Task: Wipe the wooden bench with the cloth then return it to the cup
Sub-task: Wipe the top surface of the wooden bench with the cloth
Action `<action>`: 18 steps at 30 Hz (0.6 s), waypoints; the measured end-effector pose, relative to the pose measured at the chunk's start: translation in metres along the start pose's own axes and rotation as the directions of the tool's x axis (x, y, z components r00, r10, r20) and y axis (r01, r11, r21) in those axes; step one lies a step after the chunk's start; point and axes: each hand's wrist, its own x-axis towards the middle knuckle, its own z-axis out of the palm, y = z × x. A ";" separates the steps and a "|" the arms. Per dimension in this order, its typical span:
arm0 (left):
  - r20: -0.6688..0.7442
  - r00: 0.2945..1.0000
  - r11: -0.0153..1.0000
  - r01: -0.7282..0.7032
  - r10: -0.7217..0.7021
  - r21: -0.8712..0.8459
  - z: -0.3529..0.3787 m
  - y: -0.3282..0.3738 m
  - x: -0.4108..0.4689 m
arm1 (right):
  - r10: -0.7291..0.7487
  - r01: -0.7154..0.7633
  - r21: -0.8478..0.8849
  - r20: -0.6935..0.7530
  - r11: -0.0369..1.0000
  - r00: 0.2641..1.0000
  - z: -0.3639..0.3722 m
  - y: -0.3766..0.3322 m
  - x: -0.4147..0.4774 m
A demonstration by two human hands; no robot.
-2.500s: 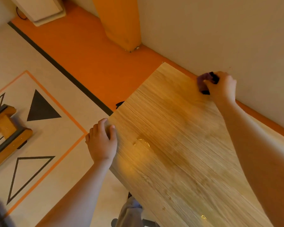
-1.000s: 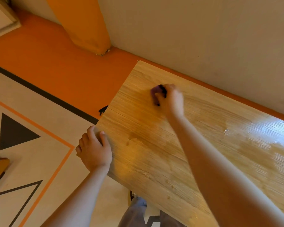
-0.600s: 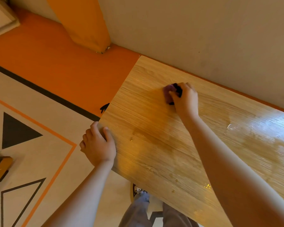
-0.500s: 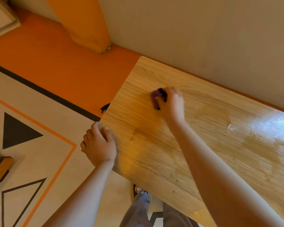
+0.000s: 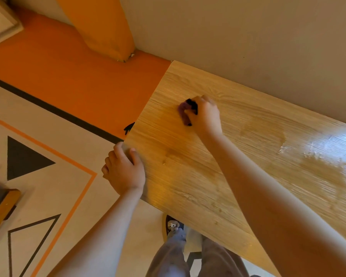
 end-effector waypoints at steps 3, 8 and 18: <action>0.017 1.000 0.999 0.008 -0.008 -0.031 -0.002 0.001 0.000 | -0.187 0.173 0.092 0.182 0.981 0.965 0.028 -0.027 -0.043; 0.076 0.997 0.990 0.001 0.010 -0.144 -0.010 -0.003 0.000 | -0.342 0.341 0.059 0.319 0.938 0.884 0.034 -0.036 -0.067; 0.251 0.965 0.995 -0.061 0.079 -0.081 -0.028 -0.041 -0.006 | -0.285 0.268 0.098 0.288 0.958 0.914 0.023 -0.036 -0.056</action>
